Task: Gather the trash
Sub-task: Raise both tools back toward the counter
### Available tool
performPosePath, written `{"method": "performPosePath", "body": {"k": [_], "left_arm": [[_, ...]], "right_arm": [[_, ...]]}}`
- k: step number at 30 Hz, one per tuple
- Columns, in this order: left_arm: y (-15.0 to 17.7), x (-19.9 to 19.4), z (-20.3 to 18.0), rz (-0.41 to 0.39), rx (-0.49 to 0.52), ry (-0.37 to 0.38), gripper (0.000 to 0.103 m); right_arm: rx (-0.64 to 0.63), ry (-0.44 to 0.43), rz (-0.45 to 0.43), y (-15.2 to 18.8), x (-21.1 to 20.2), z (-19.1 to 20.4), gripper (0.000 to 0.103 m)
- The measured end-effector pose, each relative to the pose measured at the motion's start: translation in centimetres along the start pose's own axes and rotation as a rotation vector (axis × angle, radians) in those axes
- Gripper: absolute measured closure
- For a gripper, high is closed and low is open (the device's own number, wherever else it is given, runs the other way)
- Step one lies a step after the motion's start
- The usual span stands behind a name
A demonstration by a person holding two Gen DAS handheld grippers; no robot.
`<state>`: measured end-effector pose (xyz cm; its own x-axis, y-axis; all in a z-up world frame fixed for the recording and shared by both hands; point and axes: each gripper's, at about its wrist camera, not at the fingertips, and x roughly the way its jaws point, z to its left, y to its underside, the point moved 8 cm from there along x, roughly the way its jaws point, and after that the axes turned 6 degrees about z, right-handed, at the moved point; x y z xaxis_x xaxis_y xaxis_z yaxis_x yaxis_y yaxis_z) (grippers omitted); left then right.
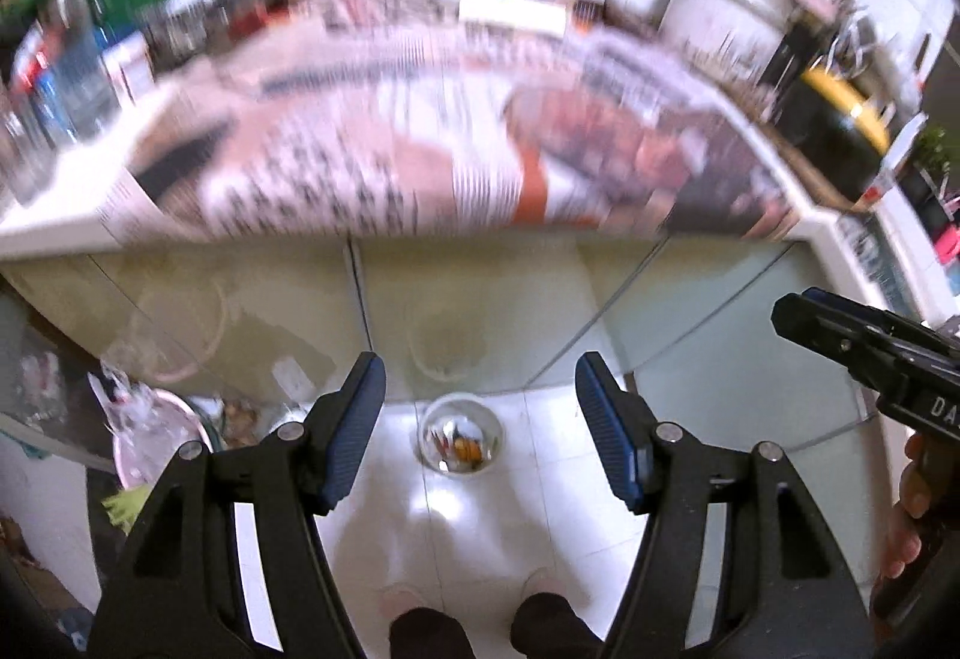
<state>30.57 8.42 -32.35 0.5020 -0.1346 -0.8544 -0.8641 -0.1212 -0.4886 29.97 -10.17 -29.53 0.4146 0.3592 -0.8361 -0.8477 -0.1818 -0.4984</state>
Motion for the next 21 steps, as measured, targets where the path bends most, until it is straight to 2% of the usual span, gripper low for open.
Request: {"method": "performPosePath", "body": {"k": [4, 7, 13, 16, 18, 21], "left_arm": [[-2.1, -6.3, 0.3, -0.080, 0.045, -0.016, 0.038], [-3.8, -10.6, 0.9, -0.139, 0.075, -0.008, 0.038], [-5.9, -16.7, 1.5, -0.257, 0.136, -0.001, 0.032], [-7.2, -18.4, 1.2, -0.308, 0.168, 0.008, 0.027], [-8.1, -19.0, 1.2, -0.331, 0.175, 0.006, 0.017], [-9.9, -19.0, 0.7, -0.361, 0.179, 0.011, 0.010]], "right_arm": [[0.011, 0.016, -0.092, -1.7, -5.3, 2.7, 0.050], [0.025, 0.030, -0.153, -3.1, -7.4, 4.5, 0.049], [0.048, 0.085, -0.299, -5.1, -12.2, 6.6, 0.047], [0.057, 0.112, -0.356, -6.1, -13.9, 6.7, 0.042], [0.061, 0.127, -0.388, -6.8, -14.6, 6.7, 0.030], [0.059, 0.153, -0.433, -8.3, -15.0, 6.3, 0.017]]}}
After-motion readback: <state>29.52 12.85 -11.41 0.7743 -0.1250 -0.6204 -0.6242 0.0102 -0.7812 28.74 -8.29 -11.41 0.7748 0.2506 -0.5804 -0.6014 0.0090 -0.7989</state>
